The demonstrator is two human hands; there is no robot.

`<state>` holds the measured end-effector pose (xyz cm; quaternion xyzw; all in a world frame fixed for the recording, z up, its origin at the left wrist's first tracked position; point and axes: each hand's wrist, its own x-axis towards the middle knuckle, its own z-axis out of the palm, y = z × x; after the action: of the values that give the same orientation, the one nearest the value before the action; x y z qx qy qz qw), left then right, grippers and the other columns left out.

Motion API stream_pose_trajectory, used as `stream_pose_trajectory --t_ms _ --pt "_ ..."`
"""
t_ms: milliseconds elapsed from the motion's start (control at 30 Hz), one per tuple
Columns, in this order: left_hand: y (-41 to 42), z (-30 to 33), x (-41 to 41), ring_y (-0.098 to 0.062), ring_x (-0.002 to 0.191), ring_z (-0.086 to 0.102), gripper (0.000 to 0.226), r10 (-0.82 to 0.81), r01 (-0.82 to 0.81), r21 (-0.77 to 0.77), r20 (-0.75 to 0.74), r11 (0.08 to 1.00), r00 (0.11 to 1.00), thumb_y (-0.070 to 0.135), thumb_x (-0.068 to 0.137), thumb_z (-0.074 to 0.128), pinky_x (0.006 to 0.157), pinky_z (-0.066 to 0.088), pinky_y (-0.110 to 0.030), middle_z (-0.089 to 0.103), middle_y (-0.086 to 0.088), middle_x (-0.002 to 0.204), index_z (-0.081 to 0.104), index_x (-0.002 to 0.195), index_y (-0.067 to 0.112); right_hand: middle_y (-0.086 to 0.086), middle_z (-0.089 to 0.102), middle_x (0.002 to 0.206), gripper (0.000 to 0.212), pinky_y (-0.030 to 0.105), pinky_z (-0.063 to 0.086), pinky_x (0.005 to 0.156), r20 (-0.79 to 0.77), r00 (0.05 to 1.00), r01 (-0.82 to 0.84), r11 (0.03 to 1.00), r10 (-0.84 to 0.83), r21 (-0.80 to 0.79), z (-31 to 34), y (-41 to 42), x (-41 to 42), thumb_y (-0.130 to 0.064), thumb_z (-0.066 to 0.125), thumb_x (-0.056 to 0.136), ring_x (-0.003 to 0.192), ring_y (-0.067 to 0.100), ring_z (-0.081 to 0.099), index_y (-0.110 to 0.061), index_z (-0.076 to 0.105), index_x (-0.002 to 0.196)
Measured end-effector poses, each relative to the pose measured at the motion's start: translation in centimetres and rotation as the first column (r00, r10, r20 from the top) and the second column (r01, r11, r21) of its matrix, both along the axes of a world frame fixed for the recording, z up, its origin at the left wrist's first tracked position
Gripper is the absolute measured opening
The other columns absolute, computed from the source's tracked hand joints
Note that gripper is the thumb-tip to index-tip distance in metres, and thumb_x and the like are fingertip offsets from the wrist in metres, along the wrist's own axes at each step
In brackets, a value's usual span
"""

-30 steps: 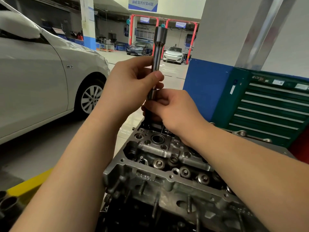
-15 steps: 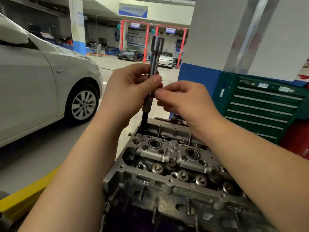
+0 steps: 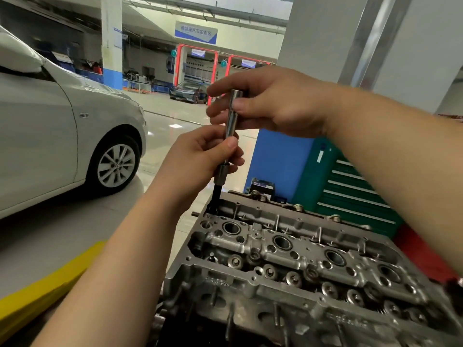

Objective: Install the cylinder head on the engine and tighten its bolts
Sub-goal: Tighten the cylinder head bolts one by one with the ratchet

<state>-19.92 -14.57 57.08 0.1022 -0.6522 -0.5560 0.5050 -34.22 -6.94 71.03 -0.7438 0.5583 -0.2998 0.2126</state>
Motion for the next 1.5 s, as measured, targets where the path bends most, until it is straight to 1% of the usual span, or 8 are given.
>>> stream_pose_trajectory --t_ms 367,600,833,967,1100,1233,1333,1500 --pt "1.7 0.7 -4.2 -0.021 0.056 0.039 0.029 0.245 -0.273 0.125 0.197 0.954 0.949 0.035 0.092 0.071 0.055 0.037 -0.035 0.045 -0.006 0.065 0.053 0.082 0.016 -0.005 0.074 0.074 0.021 0.034 0.051 0.073 -0.756 0.630 0.111 0.984 -0.180 -0.141 3.0 -0.4 1.1 -0.043 0.049 0.107 0.070 0.010 0.068 -0.026 0.060 0.100" --pt "-1.4 2.3 -1.3 -0.020 0.048 0.017 0.049 -0.480 0.423 0.235 0.316 0.875 0.818 0.029 0.099 0.057 0.050 0.020 -0.031 0.020 -0.003 0.054 0.029 0.059 0.022 0.000 0.041 0.061 0.063 0.033 0.024 0.053 -0.785 0.437 0.170 0.897 -0.440 -0.408 2.3 -1.3 2.6 -0.067 0.045 0.101 0.055 0.018 0.037 -0.016 0.045 0.064" --pt "1.6 1.2 -1.4 -0.020 0.068 0.072 0.027 0.238 -0.262 0.092 0.217 0.961 0.947 0.038 0.090 0.081 0.073 0.064 -0.046 0.075 -0.008 0.079 0.077 0.090 0.012 0.001 0.046 0.066 0.057 0.030 0.025 0.050 -0.790 0.276 0.289 0.831 -0.548 -0.476 1.9 -1.5 2.8 -0.059 0.042 0.105 0.055 0.015 0.041 -0.017 0.046 0.066" --pt "2.2 0.5 -1.0 -0.016 0.080 0.077 0.016 0.291 -0.280 -0.082 0.211 0.956 0.933 0.032 0.103 0.066 0.079 0.066 -0.040 0.078 -0.002 0.085 0.074 0.090 0.026 -0.002 0.058 0.045 0.067 0.026 0.037 0.046 -0.751 0.428 0.347 0.859 -0.503 -0.377 2.5 -1.7 3.3 -0.071 0.042 0.101 0.035 0.010 0.053 -0.014 0.057 0.068" --pt "-0.1 0.6 0.4 -0.030 0.086 0.075 0.024 -0.059 0.046 0.067 0.214 0.997 0.975 0.023 0.108 0.058 0.090 0.064 -0.044 0.073 -0.009 0.087 0.072 0.110 0.003 -0.002 0.074 0.083 0.020 0.022 0.053 0.053 -0.567 0.772 0.222 0.958 -0.287 -0.182 3.2 -0.3 2.1 -0.039 0.058 0.104 0.060 0.005 0.068 -0.024 0.069 0.112" --pt "-1.0 0.6 1.2 -0.032 0.103 0.073 0.029 -0.395 0.367 0.224 0.093 0.903 0.914 0.019 0.109 0.046 0.100 0.060 -0.046 0.073 -0.013 0.102 0.064 0.126 0.004 -0.005 0.071 0.076 0.015 0.025 0.048 0.058 -0.718 0.645 0.152 0.965 -0.262 -0.215 3.3 0.4 2.0 -0.034 0.055 0.105 0.065 0.008 0.065 -0.027 0.066 0.098" --pt "-0.6 1.0 0.8 -0.025 0.105 0.076 0.025 -0.084 0.081 0.023 0.245 0.996 0.966 0.029 0.103 0.065 0.085 0.066 -0.041 0.075 -0.002 0.114 0.068 0.126 0.019 -0.001 0.062 0.076 0.034 0.030 0.038 0.057 -0.791 0.466 0.244 0.916 -0.398 -0.317 3.0 0.2 2.5 -0.043 0.054 0.105 0.066 0.015 0.055 -0.021 0.060 0.079" --pt "0.5 0.7 0.9 -0.014 0.076 0.076 0.018 0.397 -0.303 -0.326 0.277 0.895 0.875 0.029 0.091 0.081 0.073 0.066 -0.035 0.078 0.001 0.089 0.077 0.107 0.023 0.004 0.044 0.068 0.040 0.031 0.028 0.052 -0.613 0.586 0.301 0.845 -0.529 -0.441 1.4 -0.5 3.0 -0.041 0.060 0.095 0.062 0.020 0.039 -0.012 0.052 0.068"
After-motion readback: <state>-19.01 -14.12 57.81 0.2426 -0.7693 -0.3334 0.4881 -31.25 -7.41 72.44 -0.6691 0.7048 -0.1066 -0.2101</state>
